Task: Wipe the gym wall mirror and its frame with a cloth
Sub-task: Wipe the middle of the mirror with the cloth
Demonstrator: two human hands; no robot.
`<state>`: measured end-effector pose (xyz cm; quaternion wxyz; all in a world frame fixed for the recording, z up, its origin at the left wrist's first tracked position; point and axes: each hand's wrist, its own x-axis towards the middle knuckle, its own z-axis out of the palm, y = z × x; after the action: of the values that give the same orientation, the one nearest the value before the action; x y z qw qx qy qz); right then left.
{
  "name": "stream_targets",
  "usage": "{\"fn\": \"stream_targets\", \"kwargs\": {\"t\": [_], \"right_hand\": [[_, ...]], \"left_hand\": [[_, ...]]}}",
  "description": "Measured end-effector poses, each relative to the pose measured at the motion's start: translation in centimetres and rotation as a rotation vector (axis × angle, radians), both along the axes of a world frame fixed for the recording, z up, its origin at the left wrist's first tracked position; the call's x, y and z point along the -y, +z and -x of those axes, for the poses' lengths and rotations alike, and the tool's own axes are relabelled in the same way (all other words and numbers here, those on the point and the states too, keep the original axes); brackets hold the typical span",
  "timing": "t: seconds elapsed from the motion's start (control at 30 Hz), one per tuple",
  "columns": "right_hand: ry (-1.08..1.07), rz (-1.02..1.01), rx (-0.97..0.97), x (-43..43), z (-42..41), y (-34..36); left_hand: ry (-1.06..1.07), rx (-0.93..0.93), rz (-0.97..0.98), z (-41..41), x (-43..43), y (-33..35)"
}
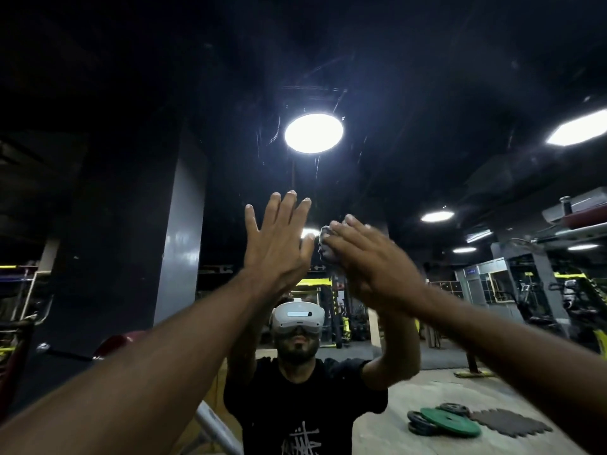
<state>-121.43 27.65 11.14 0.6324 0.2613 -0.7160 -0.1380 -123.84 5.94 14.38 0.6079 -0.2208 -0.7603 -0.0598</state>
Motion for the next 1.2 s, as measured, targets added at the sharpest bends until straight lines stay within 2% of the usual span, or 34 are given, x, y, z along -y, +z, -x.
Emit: {"fn": "stream_targets", "kwargs": {"t": [0.03,0.07,0.17,0.27,0.37,0.47,0.53,0.57,0.6,0.7,0.73,0.8,0.87,0.97,1.1,1.13,1.17,1.2], "right_hand": [[-0.031,0.008,0.0,-1.3,0.0,1.9],[-0.043,0.109,-0.019,-2.3,-0.1,4.2],[-0.024,0.518,-0.083,-3.7,-0.6,9.4],[0.058,0.572,-0.175,-1.6,-0.4,7.8],[0.089,0.349,-0.096,-0.4,-0.1,-0.7],[-0.028,-0.044,-0.055,-2.6,-0.3,-8.1],[-0.096,-0.295,-0.025,-5.5,-1.2,-7.4],[-0.112,-0.307,-0.015,-6.9,-1.4,-6.0],[-0.09,-0.201,-0.012,-8.0,-1.7,-4.5],[-0.02,0.549,-0.051,-10.8,-2.5,-1.3],[-0.004,0.74,-0.077,-10.4,-2.4,-1.4],[0.033,0.868,-0.125,-6.6,-2.3,-3.4],[0.052,0.773,-0.108,-1.0,-1.5,-7.1],[0.066,0.544,0.023,6.4,-0.1,-12.5],[0.032,0.238,0.029,4.3,0.0,-12.2],[0.012,0.209,0.02,2.5,-0.4,-11.8],[0.001,0.284,0.021,0.3,-0.7,-11.6],[0.004,0.455,0.01,-1.6,-1.2,-11.3]], "left_hand": [[0.014,-0.001,0.009,0.1,0.0,0.0],[0.027,-0.002,0.013,0.2,0.1,0.0],[0.031,0.008,0.012,-0.1,0.1,-0.1],[0.002,0.018,-0.009,-0.8,-0.5,-1.3],[-0.022,0.022,-0.026,-1.0,-0.8,-3.9],[-0.017,0.04,-0.006,-0.6,-0.4,-6.8],[-0.01,0.035,0.022,-0.2,-0.1,-8.2],[-0.007,0.028,0.042,0.0,0.2,-8.7],[-0.002,0.022,0.065,0.2,0.4,-9.4],[0.028,0.0,0.136,0.5,0.5,-10.8],[0.027,0.0,0.143,0.5,0.4,-10.9],[0.025,0.005,0.143,0.3,0.5,-11.0],[0.036,0.012,0.111,0.4,1.5,-11.1],[0.038,0.027,0.051,0.9,4.1,-11.5],[0.062,0.052,0.062,0.9,5.6,-12.3],[0.059,0.067,0.059,0.8,5.5,-12.3],[0.053,0.07,0.063,0.7,5.4,-12.6],[0.037,0.056,0.079,0.5,5.3,-12.7]]}}
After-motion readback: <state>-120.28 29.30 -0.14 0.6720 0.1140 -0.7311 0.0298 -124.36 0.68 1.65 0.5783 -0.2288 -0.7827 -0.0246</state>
